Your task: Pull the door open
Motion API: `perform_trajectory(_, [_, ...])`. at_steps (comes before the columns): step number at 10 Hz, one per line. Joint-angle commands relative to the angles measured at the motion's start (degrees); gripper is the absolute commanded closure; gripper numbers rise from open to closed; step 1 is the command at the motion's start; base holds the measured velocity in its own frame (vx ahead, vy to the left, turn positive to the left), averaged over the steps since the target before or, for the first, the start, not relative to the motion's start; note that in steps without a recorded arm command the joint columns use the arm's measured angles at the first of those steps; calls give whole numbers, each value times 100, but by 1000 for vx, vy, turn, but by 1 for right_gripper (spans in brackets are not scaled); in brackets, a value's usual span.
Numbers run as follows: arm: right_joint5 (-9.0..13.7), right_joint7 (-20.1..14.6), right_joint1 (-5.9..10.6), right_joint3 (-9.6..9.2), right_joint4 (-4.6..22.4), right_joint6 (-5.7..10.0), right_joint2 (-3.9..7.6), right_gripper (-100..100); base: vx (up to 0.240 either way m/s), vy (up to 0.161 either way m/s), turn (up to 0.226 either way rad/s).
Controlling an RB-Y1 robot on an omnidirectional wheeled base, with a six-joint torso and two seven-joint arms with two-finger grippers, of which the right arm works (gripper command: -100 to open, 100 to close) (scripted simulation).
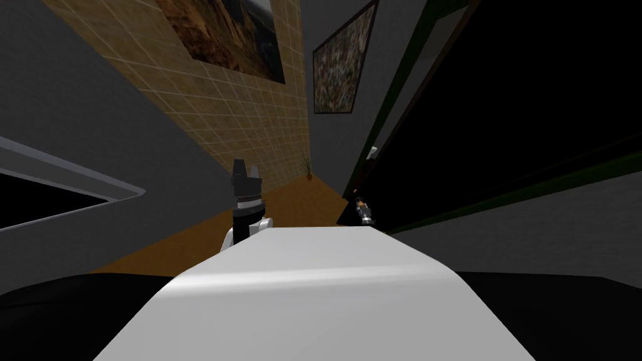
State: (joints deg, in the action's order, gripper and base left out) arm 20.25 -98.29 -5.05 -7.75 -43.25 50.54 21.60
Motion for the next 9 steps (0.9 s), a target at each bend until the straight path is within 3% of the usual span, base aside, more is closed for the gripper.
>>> perform_trajectory(1, [-54,-109,-71,-94,-11,105,83,100,-148,-34,99])
perform_trajectory(9, [-312,-633,-412,-544,-63,608,482,100,-215,-47,92])
